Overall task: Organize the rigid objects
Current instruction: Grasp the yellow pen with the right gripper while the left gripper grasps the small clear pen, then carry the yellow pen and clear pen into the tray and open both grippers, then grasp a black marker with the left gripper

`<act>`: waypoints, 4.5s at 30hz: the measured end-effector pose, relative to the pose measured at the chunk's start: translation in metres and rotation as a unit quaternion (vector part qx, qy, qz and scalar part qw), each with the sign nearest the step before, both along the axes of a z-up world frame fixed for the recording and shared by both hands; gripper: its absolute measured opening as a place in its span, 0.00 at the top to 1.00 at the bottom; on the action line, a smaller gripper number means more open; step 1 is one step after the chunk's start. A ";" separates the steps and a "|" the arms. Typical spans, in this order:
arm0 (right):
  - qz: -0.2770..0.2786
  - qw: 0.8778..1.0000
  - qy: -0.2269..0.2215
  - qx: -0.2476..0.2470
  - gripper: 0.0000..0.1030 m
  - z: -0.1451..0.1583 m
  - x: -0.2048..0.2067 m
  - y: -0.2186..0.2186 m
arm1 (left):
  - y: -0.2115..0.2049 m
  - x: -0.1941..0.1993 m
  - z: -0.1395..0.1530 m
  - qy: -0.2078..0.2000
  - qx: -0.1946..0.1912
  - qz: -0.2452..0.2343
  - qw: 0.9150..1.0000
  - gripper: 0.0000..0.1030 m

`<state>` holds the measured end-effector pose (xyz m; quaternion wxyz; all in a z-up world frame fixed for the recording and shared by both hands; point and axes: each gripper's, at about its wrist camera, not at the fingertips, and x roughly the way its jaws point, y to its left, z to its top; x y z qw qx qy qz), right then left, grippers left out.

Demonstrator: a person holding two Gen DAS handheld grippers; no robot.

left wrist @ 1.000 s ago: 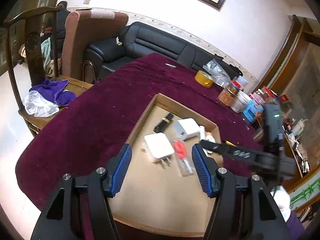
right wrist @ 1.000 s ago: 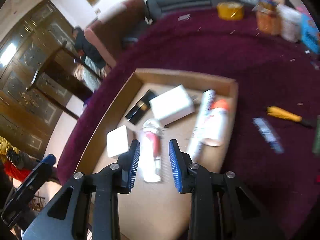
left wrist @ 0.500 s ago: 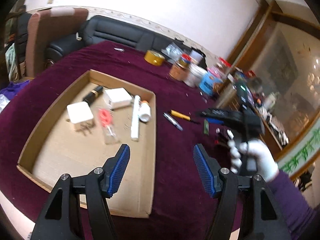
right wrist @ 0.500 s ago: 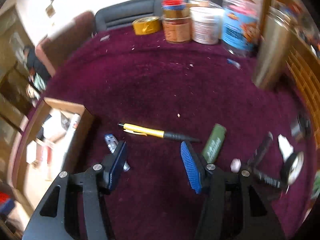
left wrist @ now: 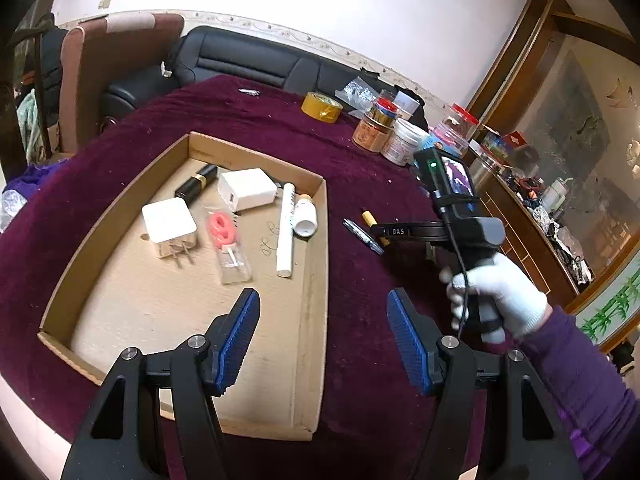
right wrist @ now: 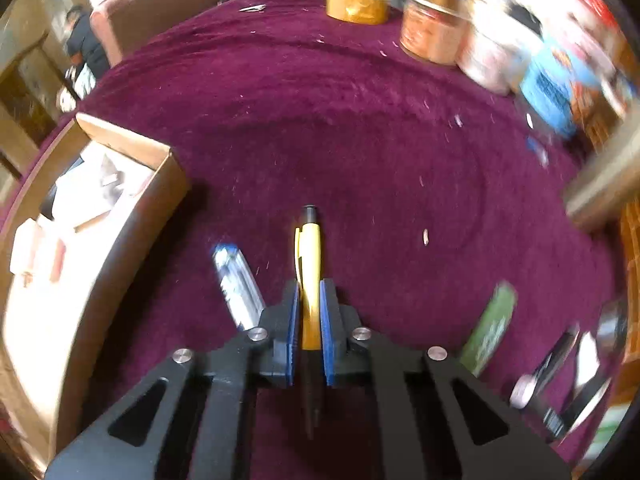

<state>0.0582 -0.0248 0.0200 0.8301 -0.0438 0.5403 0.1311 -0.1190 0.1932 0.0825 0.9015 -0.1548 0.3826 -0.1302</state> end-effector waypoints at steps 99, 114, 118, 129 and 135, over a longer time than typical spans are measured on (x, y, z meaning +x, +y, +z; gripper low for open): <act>-0.004 0.982 0.019 0.188 0.89 0.021 -0.059 0.122 | 0.131 0.022 -0.012 0.047 0.013 0.120 0.992 0.55; -0.025 0.987 -0.071 0.145 0.90 0.052 -0.106 0.031 | 0.089 -0.007 -0.005 0.005 0.016 0.097 0.995 0.54; -0.101 0.986 -0.099 0.093 0.90 0.057 -0.108 -0.057 | 0.053 -0.017 0.004 -0.022 0.012 0.050 0.998 0.51; -0.193 0.976 -0.059 0.084 0.90 0.020 -0.080 -0.170 | -0.044 -0.030 -0.008 0.007 0.029 -0.070 0.997 0.46; -0.209 0.972 -0.039 0.099 0.80 0.001 -0.092 -0.164 | -0.047 -0.033 -0.012 0.022 0.034 -0.061 0.997 0.46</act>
